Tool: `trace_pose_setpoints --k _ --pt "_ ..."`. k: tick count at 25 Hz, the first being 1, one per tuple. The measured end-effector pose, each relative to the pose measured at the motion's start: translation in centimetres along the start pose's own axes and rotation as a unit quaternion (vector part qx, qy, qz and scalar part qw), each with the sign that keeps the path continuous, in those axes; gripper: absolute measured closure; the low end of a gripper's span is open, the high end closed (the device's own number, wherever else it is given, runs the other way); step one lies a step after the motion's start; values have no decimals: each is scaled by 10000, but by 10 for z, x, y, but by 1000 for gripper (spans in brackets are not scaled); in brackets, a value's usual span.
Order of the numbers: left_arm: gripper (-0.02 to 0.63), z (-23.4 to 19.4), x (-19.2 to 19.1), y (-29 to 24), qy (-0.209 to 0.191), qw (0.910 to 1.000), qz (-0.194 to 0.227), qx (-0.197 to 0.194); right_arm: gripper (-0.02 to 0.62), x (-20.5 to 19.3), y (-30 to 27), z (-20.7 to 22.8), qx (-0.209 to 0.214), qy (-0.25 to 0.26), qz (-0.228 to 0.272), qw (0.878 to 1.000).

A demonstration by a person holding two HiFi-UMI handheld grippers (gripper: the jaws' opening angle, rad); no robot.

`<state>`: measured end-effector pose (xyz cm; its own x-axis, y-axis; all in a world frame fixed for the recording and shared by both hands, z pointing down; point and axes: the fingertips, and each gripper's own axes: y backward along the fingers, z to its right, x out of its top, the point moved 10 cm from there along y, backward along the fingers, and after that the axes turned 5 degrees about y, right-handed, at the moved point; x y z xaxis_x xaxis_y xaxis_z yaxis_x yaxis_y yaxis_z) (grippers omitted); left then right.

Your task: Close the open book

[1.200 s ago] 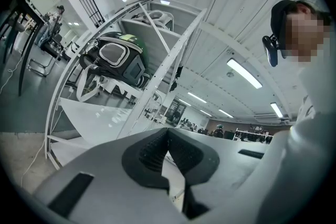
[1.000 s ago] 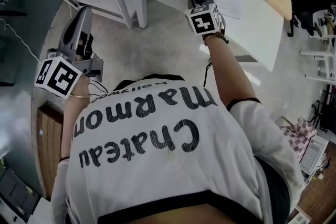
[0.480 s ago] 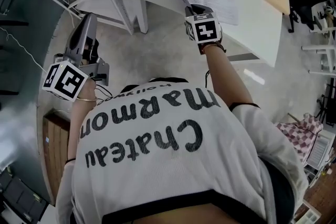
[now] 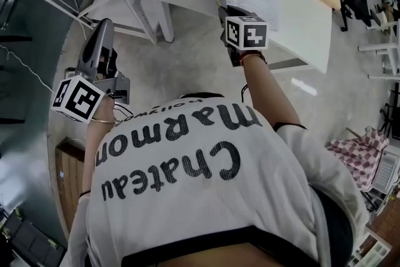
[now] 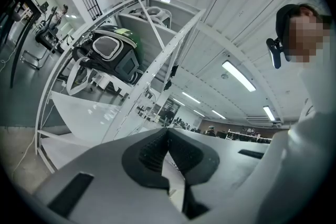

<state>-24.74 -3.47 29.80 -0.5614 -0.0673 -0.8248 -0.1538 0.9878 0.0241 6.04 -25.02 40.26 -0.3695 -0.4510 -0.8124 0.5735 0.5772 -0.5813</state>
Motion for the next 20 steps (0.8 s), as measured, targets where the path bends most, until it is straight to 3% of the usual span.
trace_pose_setpoints --k 10,20 --pt "583 -3 -1 -10 227 9996 -38 -173 535 -5 12 15 -31 -845 270 9960" --pt "583 -3 3 -25 68 9993 -211 -296 535 -6 27 26 -212 -1282 455 9905"
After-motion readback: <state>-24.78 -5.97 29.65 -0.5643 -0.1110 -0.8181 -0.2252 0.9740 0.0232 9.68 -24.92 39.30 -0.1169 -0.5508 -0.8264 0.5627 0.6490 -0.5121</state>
